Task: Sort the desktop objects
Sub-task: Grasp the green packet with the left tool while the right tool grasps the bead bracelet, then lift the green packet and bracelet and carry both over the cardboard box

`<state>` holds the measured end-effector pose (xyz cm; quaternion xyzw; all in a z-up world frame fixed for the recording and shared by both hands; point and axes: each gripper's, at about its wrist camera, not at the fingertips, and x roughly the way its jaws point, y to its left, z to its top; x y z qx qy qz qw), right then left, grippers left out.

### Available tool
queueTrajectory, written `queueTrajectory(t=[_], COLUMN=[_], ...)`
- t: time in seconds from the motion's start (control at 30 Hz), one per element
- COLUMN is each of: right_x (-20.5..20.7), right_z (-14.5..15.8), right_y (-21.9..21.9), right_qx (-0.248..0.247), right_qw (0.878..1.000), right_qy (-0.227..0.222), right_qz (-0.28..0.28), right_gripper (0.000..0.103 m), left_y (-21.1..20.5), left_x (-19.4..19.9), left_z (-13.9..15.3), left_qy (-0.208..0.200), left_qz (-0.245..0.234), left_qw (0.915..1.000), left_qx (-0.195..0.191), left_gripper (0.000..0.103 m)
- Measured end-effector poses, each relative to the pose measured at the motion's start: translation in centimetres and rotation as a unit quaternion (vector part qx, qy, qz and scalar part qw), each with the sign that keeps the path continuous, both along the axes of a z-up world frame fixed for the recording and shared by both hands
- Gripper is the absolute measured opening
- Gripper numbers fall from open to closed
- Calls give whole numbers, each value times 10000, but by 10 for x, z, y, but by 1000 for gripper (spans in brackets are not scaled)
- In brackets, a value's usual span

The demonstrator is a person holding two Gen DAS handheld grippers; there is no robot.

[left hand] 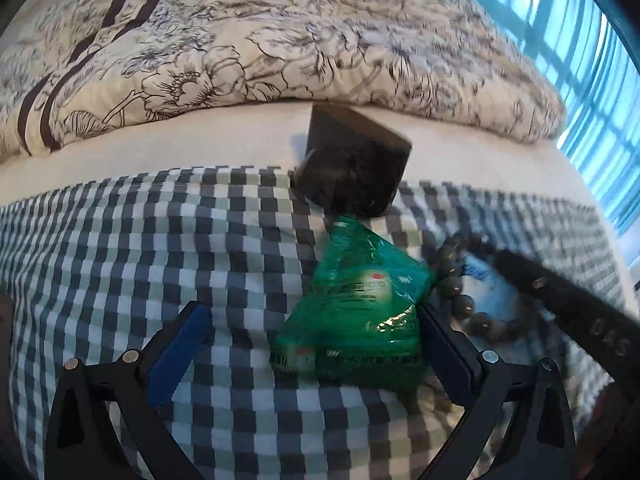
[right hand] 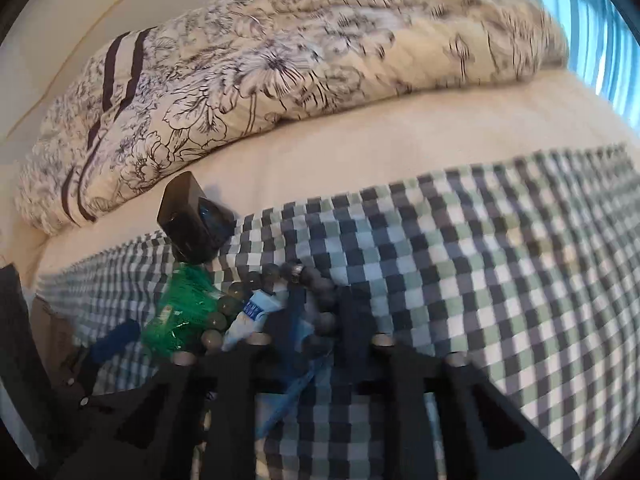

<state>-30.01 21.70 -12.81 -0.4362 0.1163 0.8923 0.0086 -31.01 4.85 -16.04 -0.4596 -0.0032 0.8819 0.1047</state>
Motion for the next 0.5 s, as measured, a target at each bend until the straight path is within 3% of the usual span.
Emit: queueTrajectory(t=[0.07, 0.1, 0.17, 0.23, 0.5], right_x=[3, 6, 13, 20, 55], right_z=[4, 6, 15, 25, 67], right_y=[-7, -8, -7, -8, -23], right_qx=[365, 386, 409, 489, 591], right_qw=[9993, 9992, 9988, 9982, 9948], right_qy=[77, 120, 251, 340, 642], right_qz=[29, 52, 67, 103, 521], right_gripper=[11, 11, 11, 11, 11], left_y=[0, -1, -7, -14, -30], left_x=[0, 2, 5, 10, 55], left_z=[1, 4, 7, 13, 62], left_qy=[34, 124, 98, 111, 575], left_qz=[-23, -47, -89, -54, 54], left_qw=[10000, 9998, 9999, 9999, 9983], left_qx=[-24, -122, -92, 20, 93], left_gripper=[78, 56, 50, 32, 29])
